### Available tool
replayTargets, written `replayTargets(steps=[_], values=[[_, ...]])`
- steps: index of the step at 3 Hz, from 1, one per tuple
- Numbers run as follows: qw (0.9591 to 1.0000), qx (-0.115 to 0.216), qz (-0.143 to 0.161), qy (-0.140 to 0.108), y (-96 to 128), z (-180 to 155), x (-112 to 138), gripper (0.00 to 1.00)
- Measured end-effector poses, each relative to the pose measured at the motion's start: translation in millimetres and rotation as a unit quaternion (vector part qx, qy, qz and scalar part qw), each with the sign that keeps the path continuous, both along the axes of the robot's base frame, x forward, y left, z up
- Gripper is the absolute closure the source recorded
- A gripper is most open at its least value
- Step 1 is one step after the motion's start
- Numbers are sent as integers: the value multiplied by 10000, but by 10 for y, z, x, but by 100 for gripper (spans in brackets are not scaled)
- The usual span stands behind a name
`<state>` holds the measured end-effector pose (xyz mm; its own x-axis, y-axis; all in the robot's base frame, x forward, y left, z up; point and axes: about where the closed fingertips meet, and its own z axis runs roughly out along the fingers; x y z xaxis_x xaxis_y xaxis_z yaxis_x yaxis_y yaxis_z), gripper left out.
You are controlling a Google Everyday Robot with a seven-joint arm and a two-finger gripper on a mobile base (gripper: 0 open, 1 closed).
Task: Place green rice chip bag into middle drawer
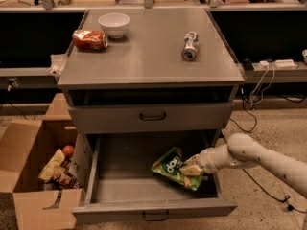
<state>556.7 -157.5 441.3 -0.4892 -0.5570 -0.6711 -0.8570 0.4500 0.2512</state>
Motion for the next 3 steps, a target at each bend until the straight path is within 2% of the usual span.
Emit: replayTargets(steps=[2, 3], values=[[10000, 0, 1, 0, 1, 0, 0, 35], [9998, 151, 94, -36, 14, 51, -17, 12]])
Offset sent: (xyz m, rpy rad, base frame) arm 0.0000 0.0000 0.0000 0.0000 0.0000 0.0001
